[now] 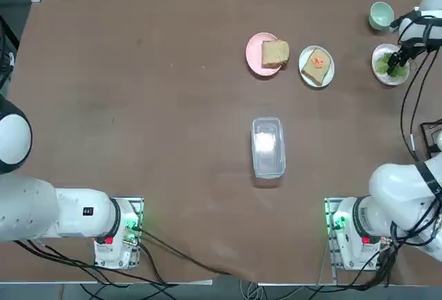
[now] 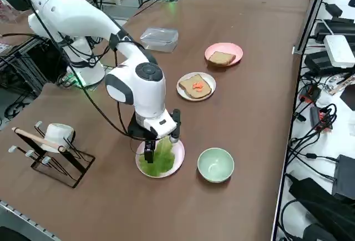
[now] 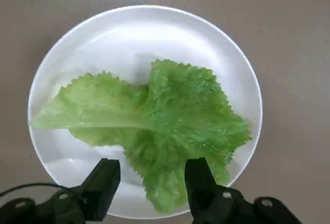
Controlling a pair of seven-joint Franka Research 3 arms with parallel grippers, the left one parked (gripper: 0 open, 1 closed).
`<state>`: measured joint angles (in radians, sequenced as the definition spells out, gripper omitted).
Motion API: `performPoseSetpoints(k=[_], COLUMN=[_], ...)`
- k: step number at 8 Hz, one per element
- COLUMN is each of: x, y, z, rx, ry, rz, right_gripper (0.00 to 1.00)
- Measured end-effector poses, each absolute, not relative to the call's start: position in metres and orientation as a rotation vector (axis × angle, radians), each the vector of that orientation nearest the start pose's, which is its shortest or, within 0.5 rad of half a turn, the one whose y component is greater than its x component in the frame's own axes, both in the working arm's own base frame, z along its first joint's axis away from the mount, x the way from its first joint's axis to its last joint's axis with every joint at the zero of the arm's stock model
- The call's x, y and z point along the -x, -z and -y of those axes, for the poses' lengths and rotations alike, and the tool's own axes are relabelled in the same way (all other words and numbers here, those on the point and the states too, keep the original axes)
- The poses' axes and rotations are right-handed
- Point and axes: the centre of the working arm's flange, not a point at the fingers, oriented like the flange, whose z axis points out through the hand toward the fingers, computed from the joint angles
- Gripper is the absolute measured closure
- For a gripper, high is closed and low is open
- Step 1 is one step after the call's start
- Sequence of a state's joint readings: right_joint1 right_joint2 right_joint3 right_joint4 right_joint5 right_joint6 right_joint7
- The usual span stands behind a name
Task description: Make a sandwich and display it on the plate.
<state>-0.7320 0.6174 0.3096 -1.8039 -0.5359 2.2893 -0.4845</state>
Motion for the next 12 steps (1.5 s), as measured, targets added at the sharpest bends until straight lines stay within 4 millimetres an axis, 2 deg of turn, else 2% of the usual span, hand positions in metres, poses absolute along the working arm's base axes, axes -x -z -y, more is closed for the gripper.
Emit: performPoseSetpoints(k=[2,4,6,7,10,12], x=[-0.576,-0.576,-0.577,-0.578,-0.586,-0.601], y=[-0.203,-0.2,-0.2,-0.202,-0.218,-0.254], z=[0.287,0.287,0.29,0.294,0.304,0.307], rx=[3.219,3.223,3.241,3.248,3.279,3.306], ry=[-0.275,-0.289,-0.306,-0.302,-0.272,-0.275], rz=[0.652,0.675,0.726,0.724,0.704,0.671], right_gripper=[0.31,0.46,0.85,0.93,0.93,0.93])
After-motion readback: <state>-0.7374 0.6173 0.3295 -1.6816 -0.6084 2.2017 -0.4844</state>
